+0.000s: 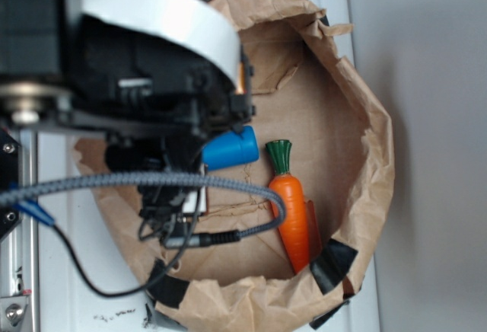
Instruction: Grab the carrot.
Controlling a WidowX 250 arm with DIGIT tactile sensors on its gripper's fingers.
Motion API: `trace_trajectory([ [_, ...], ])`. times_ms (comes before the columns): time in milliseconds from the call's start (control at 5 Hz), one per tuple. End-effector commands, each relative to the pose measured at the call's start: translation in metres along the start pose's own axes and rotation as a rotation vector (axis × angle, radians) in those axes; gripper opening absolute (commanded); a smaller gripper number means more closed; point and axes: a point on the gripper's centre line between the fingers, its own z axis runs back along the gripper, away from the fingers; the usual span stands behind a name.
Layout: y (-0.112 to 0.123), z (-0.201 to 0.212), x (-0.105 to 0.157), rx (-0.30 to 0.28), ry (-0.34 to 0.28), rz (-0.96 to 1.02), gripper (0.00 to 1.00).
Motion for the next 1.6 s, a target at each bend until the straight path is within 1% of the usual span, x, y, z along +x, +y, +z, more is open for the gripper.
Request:
trace_trajectory([
  [0,0.006,0.015,0.01,0.011,-0.054,0.01,1.0],
  [200,0.006,0.015,0.01,0.011,-0.054,0.01,1.0],
  [400,0.005,-0.012,0.017,-0.112,-0.034,-0.218,1.0],
  [600,0.001,-0.026,0.012,-0.148,-0.114,-0.311,1.0],
  [800,-0.001,-0.045,0.012,-0.144,-0.125,-0.349,1.0],
  [1000,-0.013,-0.058,0.011,-0.112,-0.094,-0.37,1.0],
  [1200,-0.028,-0.072,0.014,-0.06,-0.077,-0.365,1.0],
  [1400,-0.035,-0.081,0.024,-0.061,-0.067,-0.376,1.0],
])
